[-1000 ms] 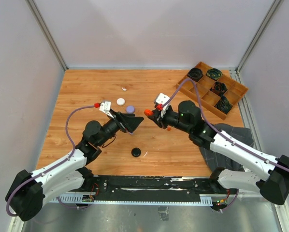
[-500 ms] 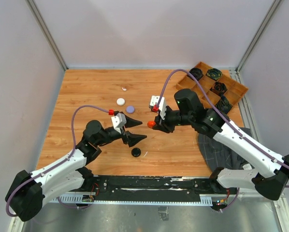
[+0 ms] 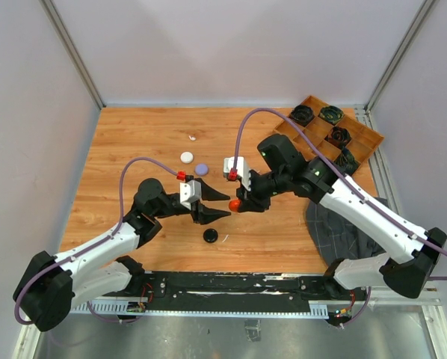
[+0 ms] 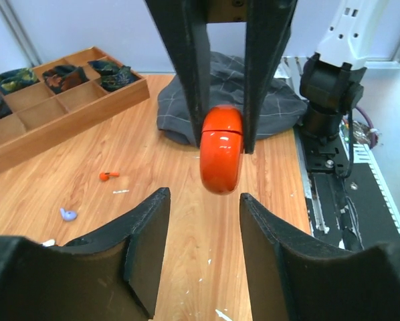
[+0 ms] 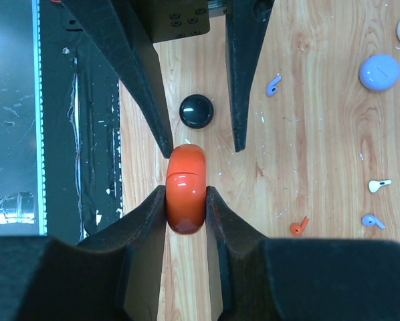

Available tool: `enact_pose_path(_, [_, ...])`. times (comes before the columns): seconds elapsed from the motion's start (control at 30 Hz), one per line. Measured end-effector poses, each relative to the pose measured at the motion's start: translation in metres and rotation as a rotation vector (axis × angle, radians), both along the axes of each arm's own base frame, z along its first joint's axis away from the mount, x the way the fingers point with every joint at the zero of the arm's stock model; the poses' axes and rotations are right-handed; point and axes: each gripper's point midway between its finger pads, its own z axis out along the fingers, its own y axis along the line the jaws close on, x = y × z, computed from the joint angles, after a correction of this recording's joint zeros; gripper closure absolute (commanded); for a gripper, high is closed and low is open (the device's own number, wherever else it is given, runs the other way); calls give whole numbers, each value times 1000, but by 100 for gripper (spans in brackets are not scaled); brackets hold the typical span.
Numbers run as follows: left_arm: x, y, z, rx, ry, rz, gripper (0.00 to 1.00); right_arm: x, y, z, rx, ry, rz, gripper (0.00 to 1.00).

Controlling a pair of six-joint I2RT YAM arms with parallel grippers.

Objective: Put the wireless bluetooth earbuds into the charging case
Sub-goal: Pick up the charging case at the center of the board.

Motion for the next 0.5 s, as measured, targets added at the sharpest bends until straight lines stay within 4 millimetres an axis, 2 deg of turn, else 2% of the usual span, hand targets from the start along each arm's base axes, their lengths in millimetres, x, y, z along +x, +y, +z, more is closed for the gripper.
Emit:
enact_pose_path(0.23, [-10,-2,2,-6,-5,-58,52,-5,4,-2,-19,1,45,79])
enact_pose_path(0.5, [-18,-5,6,-13,5,-101,58,-6,12,-3,-36,-10,71,79])
